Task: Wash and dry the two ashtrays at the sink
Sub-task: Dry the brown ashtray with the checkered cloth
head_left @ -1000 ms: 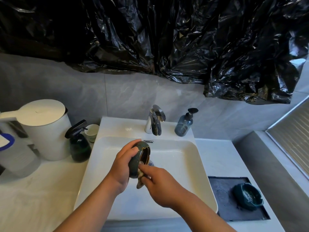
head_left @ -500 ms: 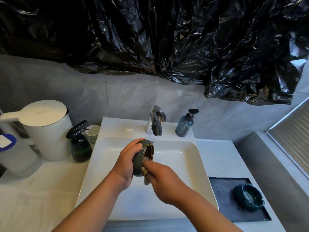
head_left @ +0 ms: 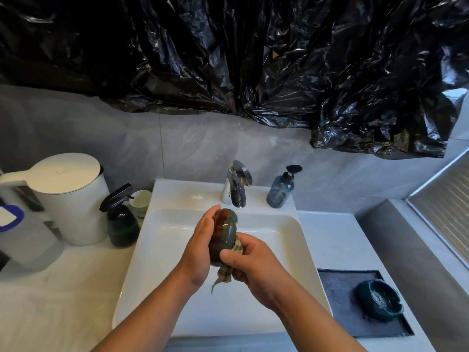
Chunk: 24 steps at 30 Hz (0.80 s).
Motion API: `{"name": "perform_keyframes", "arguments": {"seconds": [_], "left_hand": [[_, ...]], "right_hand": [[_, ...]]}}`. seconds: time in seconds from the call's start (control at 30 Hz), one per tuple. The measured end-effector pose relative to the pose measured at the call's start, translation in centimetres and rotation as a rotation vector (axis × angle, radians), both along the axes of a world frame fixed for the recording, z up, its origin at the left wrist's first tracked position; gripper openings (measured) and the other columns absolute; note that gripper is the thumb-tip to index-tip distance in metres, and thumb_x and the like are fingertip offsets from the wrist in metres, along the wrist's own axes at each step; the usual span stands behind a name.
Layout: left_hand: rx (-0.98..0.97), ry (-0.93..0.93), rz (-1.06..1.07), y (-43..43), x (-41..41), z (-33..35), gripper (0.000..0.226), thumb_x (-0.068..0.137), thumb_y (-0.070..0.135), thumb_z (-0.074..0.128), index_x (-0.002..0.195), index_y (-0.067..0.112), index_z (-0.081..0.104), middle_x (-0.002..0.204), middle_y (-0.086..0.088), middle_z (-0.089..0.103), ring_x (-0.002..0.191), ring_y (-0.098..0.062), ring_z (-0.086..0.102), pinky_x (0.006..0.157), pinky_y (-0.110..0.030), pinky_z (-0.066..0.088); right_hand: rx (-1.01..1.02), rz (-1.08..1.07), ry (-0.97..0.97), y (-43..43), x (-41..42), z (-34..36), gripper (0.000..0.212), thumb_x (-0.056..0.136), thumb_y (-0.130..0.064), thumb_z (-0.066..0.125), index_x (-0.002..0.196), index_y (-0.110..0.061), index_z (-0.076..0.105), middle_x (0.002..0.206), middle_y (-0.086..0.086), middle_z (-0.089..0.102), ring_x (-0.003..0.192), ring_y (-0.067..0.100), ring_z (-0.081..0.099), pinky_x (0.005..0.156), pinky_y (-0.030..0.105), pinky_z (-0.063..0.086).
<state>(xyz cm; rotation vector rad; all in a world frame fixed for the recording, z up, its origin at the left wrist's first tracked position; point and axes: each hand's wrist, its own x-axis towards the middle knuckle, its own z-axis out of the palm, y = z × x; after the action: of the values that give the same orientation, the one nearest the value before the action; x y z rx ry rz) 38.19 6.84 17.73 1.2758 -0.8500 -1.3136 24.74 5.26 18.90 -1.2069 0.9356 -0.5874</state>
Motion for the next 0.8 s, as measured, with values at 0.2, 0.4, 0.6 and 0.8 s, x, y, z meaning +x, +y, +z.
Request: {"name": "perform_keyframes", "arguments": {"seconds": [0.2,0.4,0.6,0.8], "left_hand": [[0.258,0.244,0.068,-0.1,0.4,1.2,0.043,0.101,0.049,0.038,0.111,0.024,0.071,0.108,-0.013,0.074,0.103,-0.029,0.068,0.081,-0.043,0.055],[0.401,0.139,-0.02,-0.8,0.6,1.7,0.049,0.09,0.065,0.049,0.113,0.024,0.063,0.109,-0.012,0.068,0.101,-0.03,0.065,0.076,-0.041,0.056],[0.52,0.242,-0.057,-0.9,1.0,1.7,0.057,0.085,0.072,0.049,0.105,0.022,0.068,0.103,-0.018,0.074,0.097,-0.038,0.071,0.082,-0.058,0.059],[0.417,0.213,-0.005,-0.6,0.4,1.2,0.048,0.092,0.06,0.049,0.116,0.022,0.064,0.109,-0.017,0.07,0.1,-0.034,0.069,0.082,-0.047,0.06]], "right_hand": [[0.072,0.071,-0.114,-0.8,-1.1,0.3,0.036,0.086,-0.02,0.073,0.114,0.001,0.066,0.104,0.042,0.063,0.099,0.052,0.063,0.079,0.042,0.05],[-0.024,0.184,0.008,-0.5,-1.4,1.3,0.015,0.09,-0.008,0.066,0.104,-0.002,0.068,0.091,0.018,0.074,0.08,0.027,0.072,0.066,0.024,0.051],[-0.401,0.176,0.458,-0.2,-0.7,1.0,0.018,0.087,-0.011,0.071,0.094,-0.027,0.072,0.077,-0.008,0.065,0.069,0.006,0.059,0.066,0.021,0.05],[-0.333,0.166,0.409,-0.1,-0.4,1.5,0.018,0.089,-0.009,0.07,0.104,-0.019,0.072,0.087,0.002,0.072,0.077,0.012,0.072,0.07,0.021,0.058]]}}
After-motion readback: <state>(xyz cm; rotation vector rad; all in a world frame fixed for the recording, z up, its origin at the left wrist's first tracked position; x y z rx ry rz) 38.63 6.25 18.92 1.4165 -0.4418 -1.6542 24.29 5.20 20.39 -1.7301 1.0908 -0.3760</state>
